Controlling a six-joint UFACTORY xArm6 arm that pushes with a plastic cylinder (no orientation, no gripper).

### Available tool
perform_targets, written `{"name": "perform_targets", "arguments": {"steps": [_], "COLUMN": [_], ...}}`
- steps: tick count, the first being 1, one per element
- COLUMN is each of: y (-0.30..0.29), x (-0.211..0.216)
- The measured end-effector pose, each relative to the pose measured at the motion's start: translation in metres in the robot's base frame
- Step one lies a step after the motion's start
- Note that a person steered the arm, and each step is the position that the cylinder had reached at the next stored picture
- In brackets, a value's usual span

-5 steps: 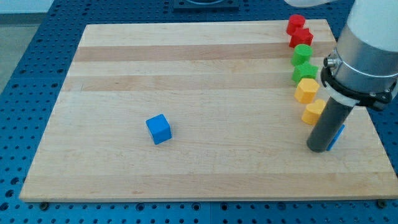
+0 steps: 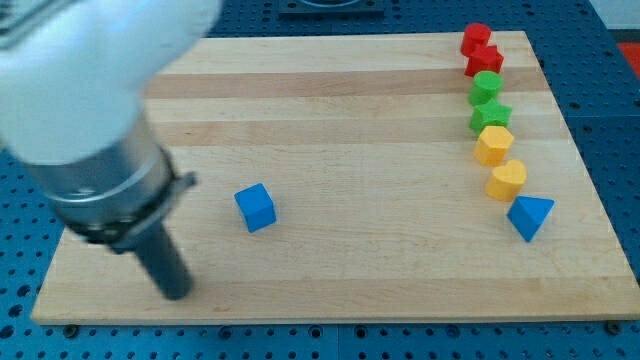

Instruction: Point at the blue cube

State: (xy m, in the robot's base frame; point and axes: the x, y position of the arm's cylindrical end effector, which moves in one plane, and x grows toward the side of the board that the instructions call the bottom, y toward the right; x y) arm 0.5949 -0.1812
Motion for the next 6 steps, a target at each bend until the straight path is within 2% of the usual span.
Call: {"name": "perform_targets", "arguments": {"steps": [2,3,6], "y": [-0.072,-0.062,0.033], "x": [-0.058,-0.084,-0.087]}}
